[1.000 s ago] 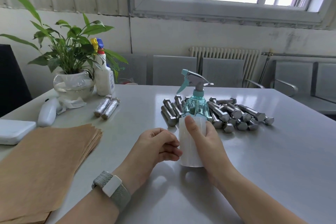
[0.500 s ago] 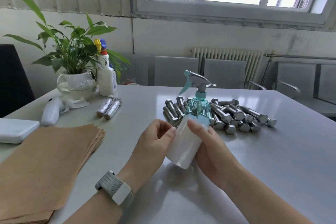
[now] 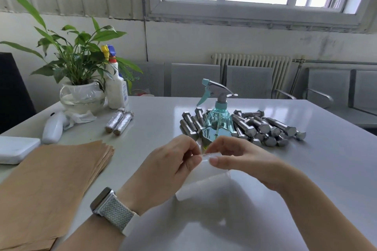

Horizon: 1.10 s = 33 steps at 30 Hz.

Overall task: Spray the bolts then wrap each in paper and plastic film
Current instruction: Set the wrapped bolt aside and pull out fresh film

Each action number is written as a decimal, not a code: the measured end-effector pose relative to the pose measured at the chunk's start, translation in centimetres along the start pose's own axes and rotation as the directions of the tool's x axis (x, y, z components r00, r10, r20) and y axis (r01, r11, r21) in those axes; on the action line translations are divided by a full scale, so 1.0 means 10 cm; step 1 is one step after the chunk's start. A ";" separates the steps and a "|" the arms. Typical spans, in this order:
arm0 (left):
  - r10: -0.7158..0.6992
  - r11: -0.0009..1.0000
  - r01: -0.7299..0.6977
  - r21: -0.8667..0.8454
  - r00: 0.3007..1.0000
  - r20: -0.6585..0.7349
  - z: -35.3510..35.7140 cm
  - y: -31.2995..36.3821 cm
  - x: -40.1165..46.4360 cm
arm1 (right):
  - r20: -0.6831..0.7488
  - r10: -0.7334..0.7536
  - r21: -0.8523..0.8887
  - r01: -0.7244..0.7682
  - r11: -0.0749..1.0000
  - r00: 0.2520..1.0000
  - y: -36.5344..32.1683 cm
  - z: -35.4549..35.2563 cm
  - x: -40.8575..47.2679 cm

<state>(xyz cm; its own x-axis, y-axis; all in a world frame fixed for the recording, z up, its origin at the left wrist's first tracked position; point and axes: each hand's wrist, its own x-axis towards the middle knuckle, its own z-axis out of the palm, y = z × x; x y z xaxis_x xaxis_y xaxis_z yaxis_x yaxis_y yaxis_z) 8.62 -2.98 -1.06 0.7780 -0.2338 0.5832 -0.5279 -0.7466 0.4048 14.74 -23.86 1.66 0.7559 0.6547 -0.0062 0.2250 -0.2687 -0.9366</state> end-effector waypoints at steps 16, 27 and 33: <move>0.090 0.953 -0.134 0.271 0.981 0.170 -0.07 -0.04 0.18 | 0.029 -0.136 -0.455 0.135 0.880 0.990 0.02 -0.14 -0.02; 0.232 0.915 -0.270 0.300 0.960 0.157 -0.14 0.01 0.27 | -0.040 -0.218 -0.333 0.192 0.923 0.975 0.03 -0.13 -0.01; 0.179 0.899 -0.251 0.359 0.958 0.222 -0.06 0.03 0.33 | -0.027 -0.234 -0.243 0.221 0.945 0.972 0.05 -0.14 0.01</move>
<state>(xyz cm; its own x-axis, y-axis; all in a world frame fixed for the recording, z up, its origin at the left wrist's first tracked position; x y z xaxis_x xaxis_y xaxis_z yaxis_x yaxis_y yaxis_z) 10.84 -3.61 1.37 0.7268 -0.4962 0.4750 -0.5474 -0.8361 -0.0358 15.79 -24.98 1.68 0.6987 0.6799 0.2227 0.5287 -0.2809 -0.8010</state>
